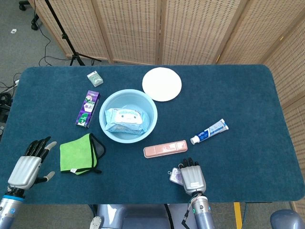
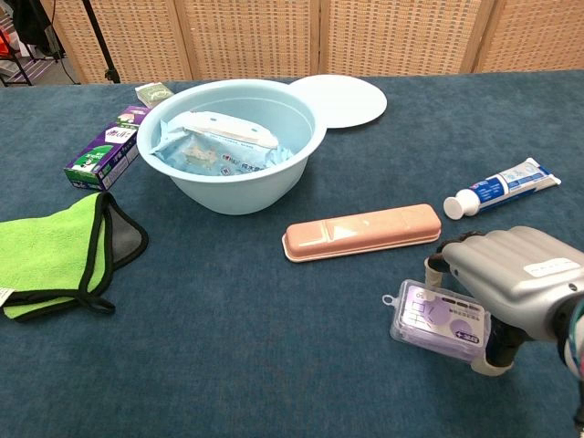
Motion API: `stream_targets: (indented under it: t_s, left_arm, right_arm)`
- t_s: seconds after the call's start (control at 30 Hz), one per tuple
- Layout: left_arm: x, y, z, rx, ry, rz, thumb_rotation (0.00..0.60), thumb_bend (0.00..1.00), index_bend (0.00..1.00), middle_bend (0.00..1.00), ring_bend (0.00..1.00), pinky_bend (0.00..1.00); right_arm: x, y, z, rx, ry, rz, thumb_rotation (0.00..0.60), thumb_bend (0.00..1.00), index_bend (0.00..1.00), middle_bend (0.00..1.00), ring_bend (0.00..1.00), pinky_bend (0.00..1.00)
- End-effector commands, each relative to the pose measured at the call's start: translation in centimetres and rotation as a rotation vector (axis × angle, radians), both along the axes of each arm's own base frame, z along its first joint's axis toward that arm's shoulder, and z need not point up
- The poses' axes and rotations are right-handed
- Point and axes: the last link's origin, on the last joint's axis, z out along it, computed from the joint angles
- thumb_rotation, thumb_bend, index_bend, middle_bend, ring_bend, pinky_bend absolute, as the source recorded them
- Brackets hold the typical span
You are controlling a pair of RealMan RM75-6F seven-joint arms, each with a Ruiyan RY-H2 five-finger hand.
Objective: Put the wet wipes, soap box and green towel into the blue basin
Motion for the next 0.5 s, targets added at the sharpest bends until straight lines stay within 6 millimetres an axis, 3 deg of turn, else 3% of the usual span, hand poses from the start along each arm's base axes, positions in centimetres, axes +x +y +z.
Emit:
stream_targets:
  t_s: [0.03, 0.5]
  left_arm:
    - [-0.01, 0.01, -0.01, 0.0, 0.0, 0.0, 0.6, 0.21, 0.0, 0.0, 0.0, 0.0]
    - [0.02, 0.01, -0.01, 0.002, -0.001, -0.001, 0.6, 0.21, 0.0, 0.0, 0.0, 0.0]
  right_arm:
    - [-0.06, -0.08, 0.04, -0.007, 0.007, 0.002, 0.6, 0.21, 0.49, 0.23, 0.18, 0.29]
    - [-0.06, -0.48, 0.78, -0.048, 0.032, 0.021, 0.6, 0.24, 0.59, 0.31, 0.26, 0.36]
